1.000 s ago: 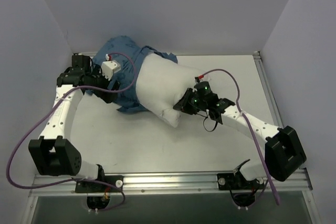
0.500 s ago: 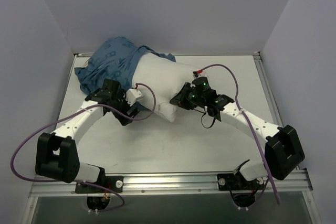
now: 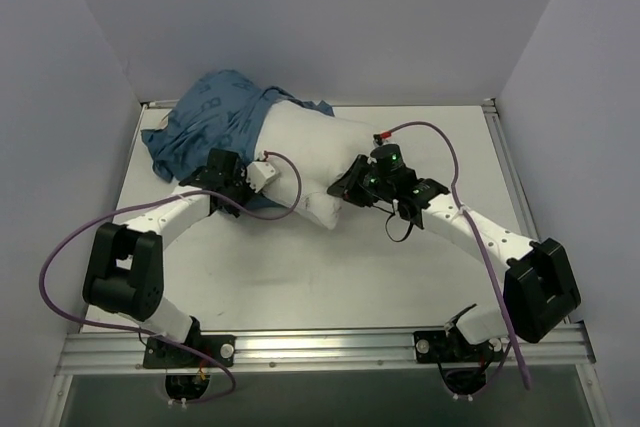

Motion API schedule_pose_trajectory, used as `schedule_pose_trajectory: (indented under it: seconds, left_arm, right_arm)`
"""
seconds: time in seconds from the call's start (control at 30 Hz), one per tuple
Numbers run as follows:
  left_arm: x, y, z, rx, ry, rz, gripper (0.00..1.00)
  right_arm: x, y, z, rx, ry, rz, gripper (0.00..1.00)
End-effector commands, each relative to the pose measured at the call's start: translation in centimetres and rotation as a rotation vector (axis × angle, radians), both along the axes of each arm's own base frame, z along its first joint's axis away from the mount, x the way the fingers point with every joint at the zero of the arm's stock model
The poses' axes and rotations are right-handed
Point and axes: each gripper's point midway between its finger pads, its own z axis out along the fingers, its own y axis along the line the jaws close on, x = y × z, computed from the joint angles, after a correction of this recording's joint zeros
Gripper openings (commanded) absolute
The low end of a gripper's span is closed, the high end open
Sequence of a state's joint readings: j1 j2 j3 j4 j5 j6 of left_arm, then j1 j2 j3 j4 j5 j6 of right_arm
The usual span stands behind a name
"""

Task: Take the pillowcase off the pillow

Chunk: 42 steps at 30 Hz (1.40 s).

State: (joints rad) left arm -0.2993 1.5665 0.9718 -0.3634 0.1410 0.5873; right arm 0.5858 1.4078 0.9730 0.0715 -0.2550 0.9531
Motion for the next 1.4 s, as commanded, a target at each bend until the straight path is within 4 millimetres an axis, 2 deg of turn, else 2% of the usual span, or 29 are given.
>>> schedule_pose_trajectory:
  seconds: [0.0,0.07,0.1,0.13,0.2,0.23,0.3,0.4,0.43,0.47,0.53,0.57,0.6,0.67,0.73,0.77,0.83,0.87,0.9,0.93,0.97,1.0,1.03,1.07,1.1,1.17,1.23,1.3,1.37]
  left_arm:
    - [3.1,3.9,1.6,-0.016,-0.085,0.147,0.02]
    - [4.0,6.5,2.0,-0.018,-0.101,0.221,0.02]
    - [4.4,9.4,2.2,-0.012,-0.109,0.295,0.02]
    - [4.7,10.9,2.3,-0.007,-0.113,0.328,0.02]
    - [5.2,14.0,2.7,0.006,-0.125,0.387,0.02]
    - [5.2,16.2,2.8,0.011,-0.126,0.434,0.02]
    - [5.7,18.3,3.3,0.027,-0.14,0.467,0.02]
    - [6.0,21.6,2.7,0.049,-0.129,0.549,0.02]
    - [6.5,22.7,3.2,0.051,-0.142,0.575,0.02]
    - [6.4,24.3,2.6,0.047,-0.124,0.625,0.02]
    - [7.0,26.3,3.3,0.035,-0.141,0.683,0.02]
    - [6.6,27.9,2.9,0.021,-0.126,0.73,0.02]
    - [6.5,28.3,3.1,0.008,-0.124,0.741,0.02]
    - [6.3,28.5,3.8,-0.025,-0.125,0.744,0.02]
    - [5.7,26.8,4.2,-0.073,-0.108,0.69,0.02]
    - [4.8,23.8,4.7,-0.159,-0.082,0.583,0.02]
    - [3.3,19.7,5.0,-0.232,-0.039,0.437,0.06]
    - [1.7,17.2,5.7,-0.267,-0.015,0.321,0.27]
    - [0.4,15.4,5.3,-0.282,0.022,0.258,0.46]
    - [-0.5,14.6,5.4,-0.273,0.026,0.184,0.65]
    - [-2.6,13.4,5.4,-0.292,0.087,0.146,0.98]
    - [-3.4,12.5,6.1,-0.324,0.102,0.099,0.94]
    - [-4.2,12.2,6.6,-0.327,0.118,0.068,0.94]
    - [-6.1,11.8,6.9,-0.326,0.173,0.02,0.94]
    - [-6.6,11.9,7.6,-0.326,0.182,0.007,0.94]
    - [-6.7,13.6,9.3,-0.302,0.163,0.038,0.94]
    - [-6.7,15.9,9.5,-0.204,0.164,0.087,0.94]
    - [-6.8,17.5,8.4,-0.103,0.175,0.09,0.94]
    - [-7.1,18.9,6.1,-0.013,0.192,0.095,0.94]
  right_arm:
    - [2.3,-2.2,3.2,0.062,-0.098,-0.08,0.0]
    - [2.6,-4.6,3.5,0.052,-0.106,-0.111,0.0]
    - [2.6,-5.5,3.4,0.045,-0.101,-0.123,0.0]
    - [2.2,-6.6,3.8,0.046,-0.104,-0.135,0.0]
    - [2.1,-9.5,2.8,0.026,-0.076,-0.175,0.0]
    - [1.8,-10.5,3.0,0.024,-0.08,-0.187,0.0]
    - [1.2,-12.7,1.5,-0.012,-0.039,-0.209,0.0]
    - [0.4,-14.3,0.4,-0.04,-0.013,-0.223,0.0]
    - [0.1,-15.0,0.1,-0.05,-0.003,-0.227,0.0]
    - [0.0,-15.4,-0.1,-0.056,0.002,-0.23,0.0]
    - [-0.3,-16.7,-0.5,-0.077,0.014,-0.249,0.0]
    - [-0.4,-17.2,-0.5,-0.082,0.013,-0.255,0.0]
    - [-0.5,-17.6,-0.7,-0.086,0.021,-0.262,0.0]
    - [-0.5,-18.2,-1.0,-0.089,0.027,-0.268,0.0]
    - [-0.6,-18.2,-1.4,-0.094,0.038,-0.262,0.0]
    - [-0.6,-18.1,-1.6,-0.095,0.04,-0.258,0.0]
    - [-0.6,-18.3,-1.9,-0.105,0.045,-0.257,0.0]
    - [-0.5,-18.4,-1.7,-0.119,0.034,-0.254,0.0]
    - [-0.6,-18.6,-1.8,-0.13,0.035,-0.255,0.0]
    - [-0.5,-18.6,-1.6,-0.132,0.031,-0.253,0.0]
    - [-0.4,-18.7,-1.4,-0.139,0.027,-0.249,0.0]
    - [-0.5,-18.7,-1.5,-0.148,0.026,-0.237,0.0]
    - [-0.5,-18.7,-1.6,-0.154,0.03,-0.232,0.0]
    - [-0.4,-18.7,-1.5,-0.158,0.027,-0.228,0.0]
    - [-0.3,-18.8,-1.3,-0.167,0.021,-0.221,0.0]
    - [0.0,-19.1,-1.2,-0.174,0.016,-0.224,0.0]
    - [0.8,-19.7,-0.7,-0.17,0.002,-0.232,0.0]
    - [1.6,-19.7,0.3,-0.169,-0.029,-0.23,0.0]
    - [2.2,-19.7,0.0,-0.189,-0.027,-0.209,0.0]
